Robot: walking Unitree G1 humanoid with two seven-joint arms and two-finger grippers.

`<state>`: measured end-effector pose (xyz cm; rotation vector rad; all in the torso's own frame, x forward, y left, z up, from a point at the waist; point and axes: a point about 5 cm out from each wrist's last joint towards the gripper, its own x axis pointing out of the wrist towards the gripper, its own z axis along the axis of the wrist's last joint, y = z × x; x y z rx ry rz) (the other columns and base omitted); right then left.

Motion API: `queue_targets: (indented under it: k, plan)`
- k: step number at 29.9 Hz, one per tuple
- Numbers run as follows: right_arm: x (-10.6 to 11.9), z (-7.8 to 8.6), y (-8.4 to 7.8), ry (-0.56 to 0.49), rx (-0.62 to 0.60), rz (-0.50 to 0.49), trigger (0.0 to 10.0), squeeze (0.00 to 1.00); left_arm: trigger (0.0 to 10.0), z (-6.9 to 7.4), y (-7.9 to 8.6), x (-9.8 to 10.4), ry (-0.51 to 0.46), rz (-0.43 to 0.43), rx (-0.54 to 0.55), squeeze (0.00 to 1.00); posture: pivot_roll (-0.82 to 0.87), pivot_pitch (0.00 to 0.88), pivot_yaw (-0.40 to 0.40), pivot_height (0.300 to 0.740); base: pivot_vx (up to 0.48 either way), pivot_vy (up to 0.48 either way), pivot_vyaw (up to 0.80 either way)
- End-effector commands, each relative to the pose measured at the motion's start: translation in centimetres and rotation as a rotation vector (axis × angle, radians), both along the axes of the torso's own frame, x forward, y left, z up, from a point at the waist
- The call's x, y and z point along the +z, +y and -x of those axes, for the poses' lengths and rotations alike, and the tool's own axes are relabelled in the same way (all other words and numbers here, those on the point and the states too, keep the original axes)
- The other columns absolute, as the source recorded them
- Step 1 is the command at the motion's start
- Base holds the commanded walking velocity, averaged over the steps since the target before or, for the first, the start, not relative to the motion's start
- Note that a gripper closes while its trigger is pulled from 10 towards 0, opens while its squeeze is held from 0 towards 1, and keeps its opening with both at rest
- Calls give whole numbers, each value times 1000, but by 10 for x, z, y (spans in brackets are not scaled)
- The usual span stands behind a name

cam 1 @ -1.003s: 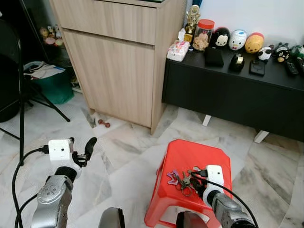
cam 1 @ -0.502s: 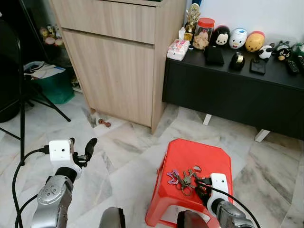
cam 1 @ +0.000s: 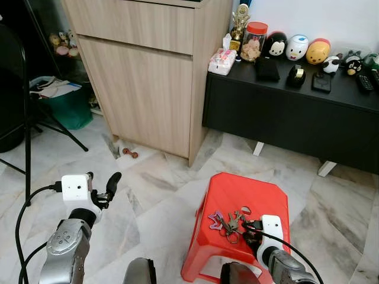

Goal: Hang keys on a hook

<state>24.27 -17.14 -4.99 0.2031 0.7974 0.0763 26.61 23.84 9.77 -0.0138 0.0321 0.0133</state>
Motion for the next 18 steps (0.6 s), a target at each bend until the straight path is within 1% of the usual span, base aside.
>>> queue_targets:
  k: [1,11,16,18]
  plan:
    - [0,-1,0,1,-5,-9,0,0,10000,2,0,-4,31,-24,-9,0,63,80,-53,621,0,0,0]
    - [2,-2,0,-5,0,-6,0,0,10000,1,-1,-5,36,-26,-12,0,60,76,-54,621,0,0,0]
    - [6,-8,-1,-30,-6,0,0,0,10000,0,-1,-5,36,-26,-10,0,62,70,-56,621,0,0,0]
    - [9,-12,-1,-55,-12,-5,0,0,10000,-1,-1,-5,35,-27,-8,0,61,69,-56,621,0,0,0]
